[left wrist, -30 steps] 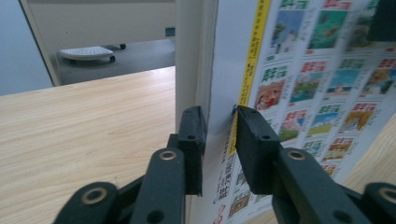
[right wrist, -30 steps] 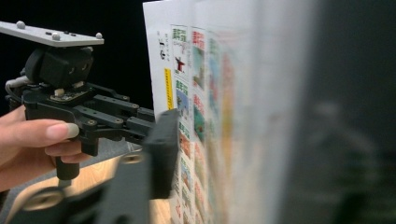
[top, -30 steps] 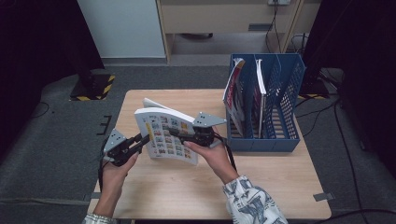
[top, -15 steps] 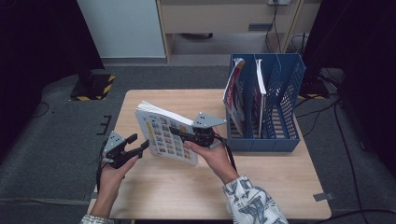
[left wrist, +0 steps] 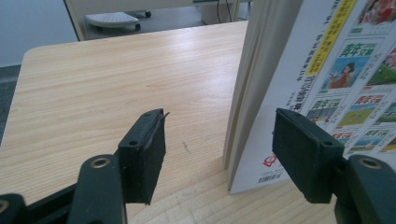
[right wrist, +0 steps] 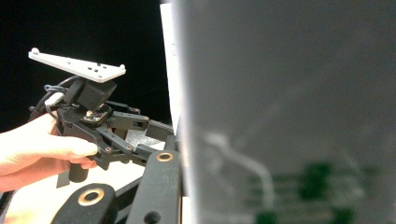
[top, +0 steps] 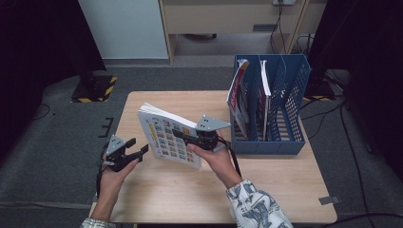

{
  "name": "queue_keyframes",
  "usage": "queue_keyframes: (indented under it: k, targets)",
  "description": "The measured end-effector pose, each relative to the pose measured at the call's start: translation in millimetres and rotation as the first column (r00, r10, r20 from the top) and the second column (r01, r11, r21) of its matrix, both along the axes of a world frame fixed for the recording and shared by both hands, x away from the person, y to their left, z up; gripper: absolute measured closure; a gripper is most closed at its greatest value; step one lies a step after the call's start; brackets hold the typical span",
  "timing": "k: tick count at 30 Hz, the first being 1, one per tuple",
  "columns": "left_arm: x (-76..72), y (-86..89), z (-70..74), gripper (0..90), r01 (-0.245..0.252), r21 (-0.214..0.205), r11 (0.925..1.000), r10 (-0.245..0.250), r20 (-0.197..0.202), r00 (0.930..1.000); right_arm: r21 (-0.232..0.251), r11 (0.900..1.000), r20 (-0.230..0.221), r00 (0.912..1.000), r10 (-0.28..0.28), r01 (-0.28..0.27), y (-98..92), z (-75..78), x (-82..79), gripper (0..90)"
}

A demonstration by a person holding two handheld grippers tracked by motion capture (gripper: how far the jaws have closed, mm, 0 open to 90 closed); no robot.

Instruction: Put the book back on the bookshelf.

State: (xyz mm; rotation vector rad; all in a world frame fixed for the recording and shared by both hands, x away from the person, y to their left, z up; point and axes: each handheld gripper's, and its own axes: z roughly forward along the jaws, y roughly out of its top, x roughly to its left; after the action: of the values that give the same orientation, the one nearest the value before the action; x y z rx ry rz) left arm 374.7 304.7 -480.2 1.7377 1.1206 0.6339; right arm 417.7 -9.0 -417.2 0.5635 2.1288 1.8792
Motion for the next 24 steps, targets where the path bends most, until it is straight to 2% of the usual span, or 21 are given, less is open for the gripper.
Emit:
queue_keyframes:
  k: [8,13,24]
  targets:
    - [0.8,-0.3,-1.1,35.3,0.002,0.009,1.0000,-0.002,-0.003,1.0000,-0.014,0.9998,0.030,0.9994,-0.016,0.016,1.2,0.5,-3.4,73.8]
    - [1.2,2.3,-1.3,35.2,-0.005,0.002,1.0000,0.005,-0.003,1.0000,-0.006,0.9998,0.014,0.9998,-0.016,0.016,3.7,2.2,-7.0,73.8]
    - [1.2,3.7,-1.1,35.6,-0.007,-0.001,1.0000,0.007,-0.002,1.0000,-0.040,0.9988,0.049,0.9985,-0.026,0.028,2.4,11.4,-15.3,73.9]
